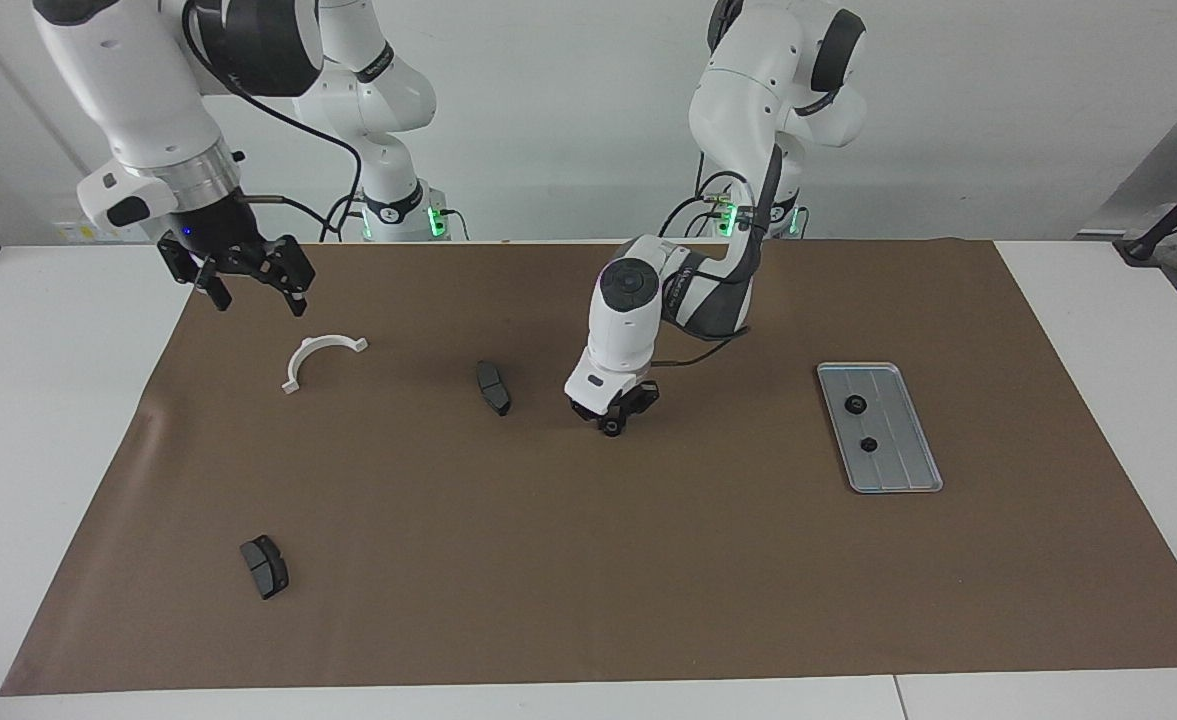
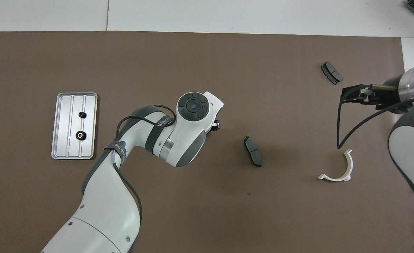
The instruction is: Pick bearing gear from pile to tray
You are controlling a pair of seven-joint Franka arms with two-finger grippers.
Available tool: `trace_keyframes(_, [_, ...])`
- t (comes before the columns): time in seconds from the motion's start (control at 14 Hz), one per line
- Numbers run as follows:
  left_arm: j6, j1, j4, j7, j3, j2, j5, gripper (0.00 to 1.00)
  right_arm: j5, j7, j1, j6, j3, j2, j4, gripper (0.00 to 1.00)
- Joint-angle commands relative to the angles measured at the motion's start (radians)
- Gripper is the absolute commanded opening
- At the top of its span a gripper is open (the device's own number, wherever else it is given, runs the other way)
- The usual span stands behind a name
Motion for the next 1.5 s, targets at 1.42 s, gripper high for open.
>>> trace_keyframes(1.42, [-0.042, 0.707, -0.432, 1.227, 0.009, -0.388, -0.022, 0.0, -0.068, -0.012, 0.023, -0.067, 0.008, -0.08, -0.05, 1.0])
